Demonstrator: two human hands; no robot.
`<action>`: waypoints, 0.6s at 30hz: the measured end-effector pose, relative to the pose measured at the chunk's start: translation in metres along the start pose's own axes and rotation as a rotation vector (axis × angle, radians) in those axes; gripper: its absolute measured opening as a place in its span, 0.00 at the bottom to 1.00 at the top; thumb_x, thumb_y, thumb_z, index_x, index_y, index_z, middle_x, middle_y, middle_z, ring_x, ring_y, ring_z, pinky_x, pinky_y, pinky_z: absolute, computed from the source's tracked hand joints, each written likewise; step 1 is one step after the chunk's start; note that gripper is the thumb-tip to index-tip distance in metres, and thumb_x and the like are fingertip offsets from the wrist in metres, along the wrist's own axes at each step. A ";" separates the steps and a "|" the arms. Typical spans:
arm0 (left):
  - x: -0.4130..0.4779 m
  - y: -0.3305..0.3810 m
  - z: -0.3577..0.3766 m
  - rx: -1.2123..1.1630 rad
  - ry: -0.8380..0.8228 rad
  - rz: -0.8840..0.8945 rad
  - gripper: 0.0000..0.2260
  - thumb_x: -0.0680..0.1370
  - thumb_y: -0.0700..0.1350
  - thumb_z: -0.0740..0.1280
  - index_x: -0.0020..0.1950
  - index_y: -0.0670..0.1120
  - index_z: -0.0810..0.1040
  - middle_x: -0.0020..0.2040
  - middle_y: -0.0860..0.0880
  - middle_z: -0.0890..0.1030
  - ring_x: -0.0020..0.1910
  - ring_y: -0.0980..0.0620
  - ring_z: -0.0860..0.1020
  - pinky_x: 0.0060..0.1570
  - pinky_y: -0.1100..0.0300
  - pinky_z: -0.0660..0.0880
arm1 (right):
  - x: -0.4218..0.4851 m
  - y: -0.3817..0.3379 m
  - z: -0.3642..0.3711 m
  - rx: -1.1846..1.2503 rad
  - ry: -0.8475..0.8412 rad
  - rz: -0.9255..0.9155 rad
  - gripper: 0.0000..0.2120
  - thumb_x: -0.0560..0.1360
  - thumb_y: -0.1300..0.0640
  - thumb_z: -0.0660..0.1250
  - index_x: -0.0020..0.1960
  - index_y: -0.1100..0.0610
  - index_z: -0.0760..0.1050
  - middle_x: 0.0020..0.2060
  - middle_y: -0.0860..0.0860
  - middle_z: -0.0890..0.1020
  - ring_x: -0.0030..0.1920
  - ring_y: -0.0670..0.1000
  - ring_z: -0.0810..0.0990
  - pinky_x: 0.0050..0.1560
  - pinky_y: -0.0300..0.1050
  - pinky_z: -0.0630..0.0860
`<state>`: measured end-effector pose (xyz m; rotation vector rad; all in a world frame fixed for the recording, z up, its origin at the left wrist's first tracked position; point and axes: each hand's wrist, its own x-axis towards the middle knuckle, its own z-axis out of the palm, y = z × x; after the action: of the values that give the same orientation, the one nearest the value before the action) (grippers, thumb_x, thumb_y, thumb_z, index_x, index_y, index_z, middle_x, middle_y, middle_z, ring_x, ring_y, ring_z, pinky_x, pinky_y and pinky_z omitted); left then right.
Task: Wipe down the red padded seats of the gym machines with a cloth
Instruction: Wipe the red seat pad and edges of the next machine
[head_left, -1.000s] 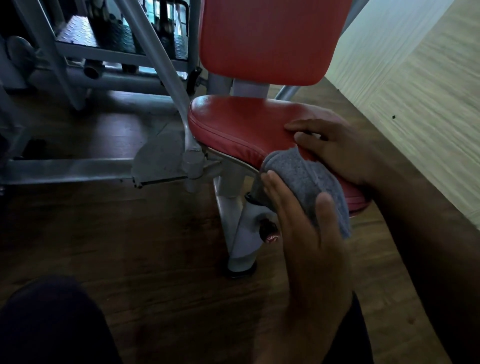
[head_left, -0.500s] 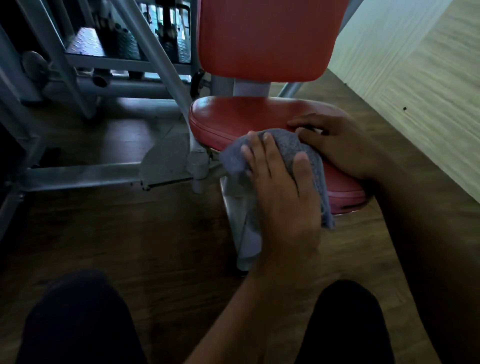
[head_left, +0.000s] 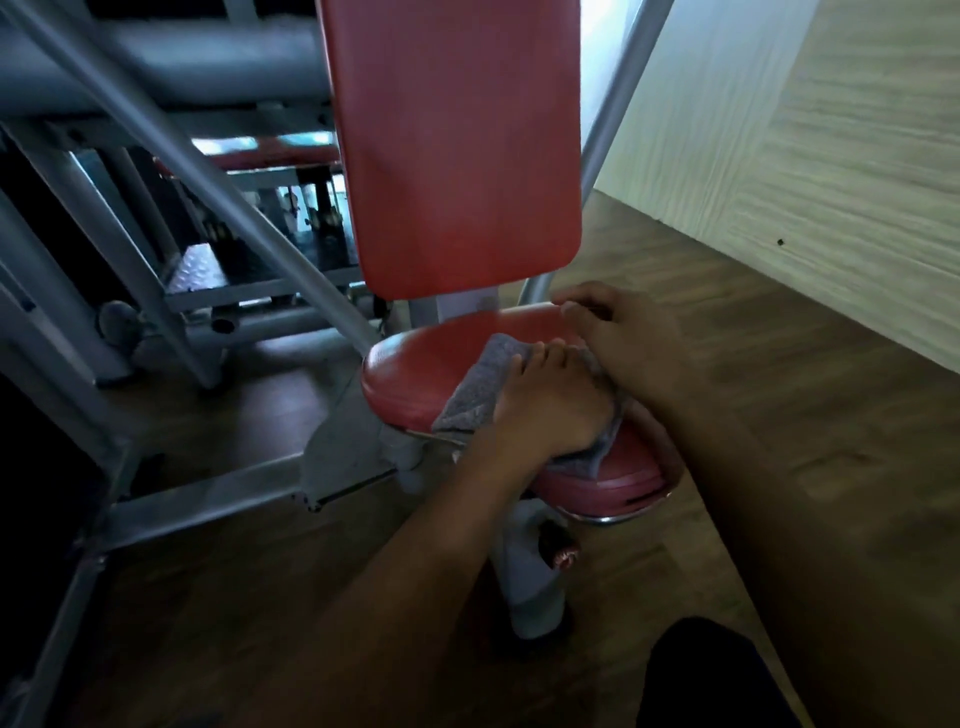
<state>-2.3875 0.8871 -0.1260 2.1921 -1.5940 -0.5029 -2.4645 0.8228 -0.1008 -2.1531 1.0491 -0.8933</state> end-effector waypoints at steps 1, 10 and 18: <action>0.005 0.001 -0.010 -0.149 0.024 -0.003 0.22 0.84 0.48 0.50 0.72 0.38 0.70 0.70 0.37 0.72 0.71 0.37 0.70 0.66 0.51 0.67 | 0.004 -0.006 0.000 0.022 0.017 0.015 0.13 0.76 0.49 0.63 0.56 0.44 0.82 0.53 0.48 0.85 0.56 0.49 0.81 0.64 0.53 0.73; 0.028 -0.085 -0.049 -0.425 0.376 -0.109 0.11 0.80 0.41 0.61 0.54 0.49 0.82 0.54 0.52 0.82 0.56 0.51 0.80 0.62 0.51 0.74 | -0.009 -0.029 0.046 -0.384 -0.391 -0.017 0.23 0.82 0.43 0.56 0.68 0.57 0.72 0.65 0.57 0.75 0.66 0.61 0.72 0.66 0.54 0.69; 0.044 -0.113 -0.050 -0.325 0.325 -0.027 0.12 0.84 0.45 0.57 0.56 0.51 0.80 0.57 0.54 0.80 0.57 0.55 0.76 0.55 0.59 0.67 | -0.014 -0.020 0.061 -0.572 -0.440 0.151 0.36 0.81 0.34 0.45 0.81 0.54 0.44 0.80 0.58 0.47 0.80 0.57 0.44 0.77 0.60 0.41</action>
<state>-2.2577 0.8814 -0.1423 1.9353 -1.2204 -0.3609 -2.4151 0.8571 -0.1274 -2.5121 1.3120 -0.0216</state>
